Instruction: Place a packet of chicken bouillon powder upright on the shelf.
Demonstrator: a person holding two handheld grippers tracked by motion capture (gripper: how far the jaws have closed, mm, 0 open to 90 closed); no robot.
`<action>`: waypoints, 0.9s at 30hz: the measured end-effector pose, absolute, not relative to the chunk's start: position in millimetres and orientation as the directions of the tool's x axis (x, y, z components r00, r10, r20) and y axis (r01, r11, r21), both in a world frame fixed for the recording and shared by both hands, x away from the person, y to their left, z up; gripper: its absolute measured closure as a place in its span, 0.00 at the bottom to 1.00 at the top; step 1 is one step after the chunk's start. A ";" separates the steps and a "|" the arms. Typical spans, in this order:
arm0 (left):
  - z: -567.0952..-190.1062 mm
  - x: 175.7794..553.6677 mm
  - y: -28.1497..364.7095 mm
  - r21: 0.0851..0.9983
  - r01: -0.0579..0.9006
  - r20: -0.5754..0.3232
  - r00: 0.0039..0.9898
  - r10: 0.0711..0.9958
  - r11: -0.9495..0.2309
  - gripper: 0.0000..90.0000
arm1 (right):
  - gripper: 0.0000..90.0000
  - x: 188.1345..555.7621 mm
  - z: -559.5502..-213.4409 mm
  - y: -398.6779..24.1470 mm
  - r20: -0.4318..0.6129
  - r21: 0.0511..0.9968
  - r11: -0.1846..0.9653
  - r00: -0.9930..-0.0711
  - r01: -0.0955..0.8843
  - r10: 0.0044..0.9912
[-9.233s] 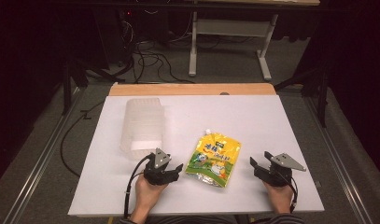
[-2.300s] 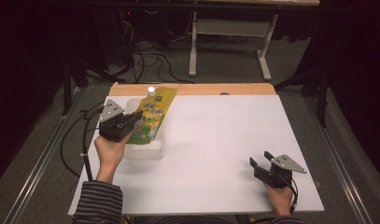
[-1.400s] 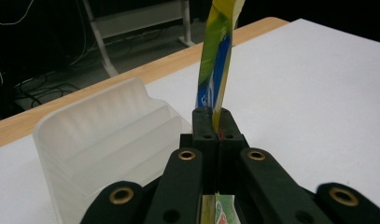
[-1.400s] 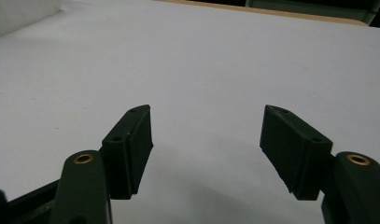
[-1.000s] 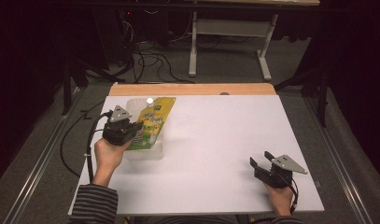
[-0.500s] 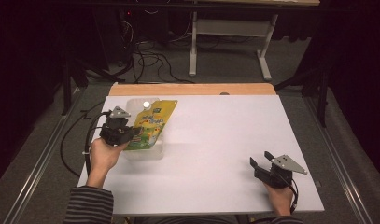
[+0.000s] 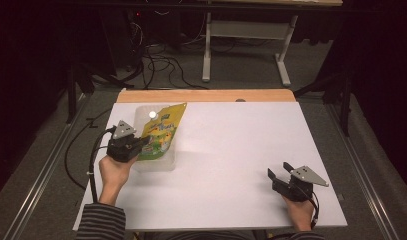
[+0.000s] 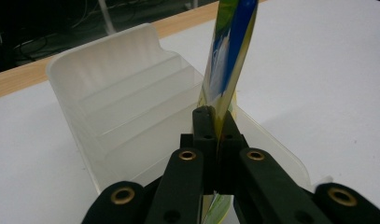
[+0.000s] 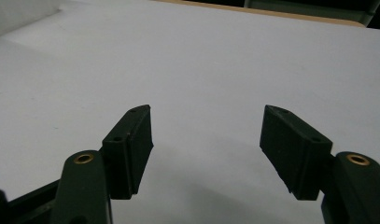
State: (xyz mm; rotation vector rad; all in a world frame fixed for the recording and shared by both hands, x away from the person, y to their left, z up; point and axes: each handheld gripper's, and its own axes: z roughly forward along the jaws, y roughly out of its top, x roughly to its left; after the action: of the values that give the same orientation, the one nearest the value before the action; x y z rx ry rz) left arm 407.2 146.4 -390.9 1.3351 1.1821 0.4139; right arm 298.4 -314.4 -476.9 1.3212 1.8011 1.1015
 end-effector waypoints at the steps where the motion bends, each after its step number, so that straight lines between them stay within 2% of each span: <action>1: -392.1 405.8 148.5 0.888 0.374 -0.417 0.414 0.809 0.266 1.00 | 0.39 298.6 -477.0 -314.4 -0.017 0.895 0.144 -0.290 0.422 0.957; 9: -398.2 400.6 158.3 0.873 0.384 -0.452 0.405 0.795 0.300 1.00 | 0.39 298.3 -476.9 -314.2 -0.017 0.895 0.144 -0.290 0.422 0.957; 17: -399.2 396.8 157.6 0.875 0.398 -0.439 0.416 0.796 0.275 1.00 | 0.39 298.3 -477.0 -314.5 -0.017 0.896 0.144 -0.291 0.420 0.957; 21: -400.6 395.5 153.9 0.897 0.354 -0.404 0.421 0.812 0.263 1.00 | 0.39 298.4 -476.9 -314.2 -0.017 0.895 0.144 -0.292 0.423 0.956; 27: -404.0 397.6 150.6 0.896 0.330 -0.425 0.438 0.792 0.299 1.00 | 0.39 298.2 -477.0 -314.8 -0.014 0.897 0.140 -0.290 0.420 0.957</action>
State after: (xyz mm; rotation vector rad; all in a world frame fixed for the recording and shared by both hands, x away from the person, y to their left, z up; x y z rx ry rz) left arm 397.6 150.6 -404.0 1.2882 1.1386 0.4174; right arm 298.2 -314.8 -477.0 1.3226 1.7988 1.1055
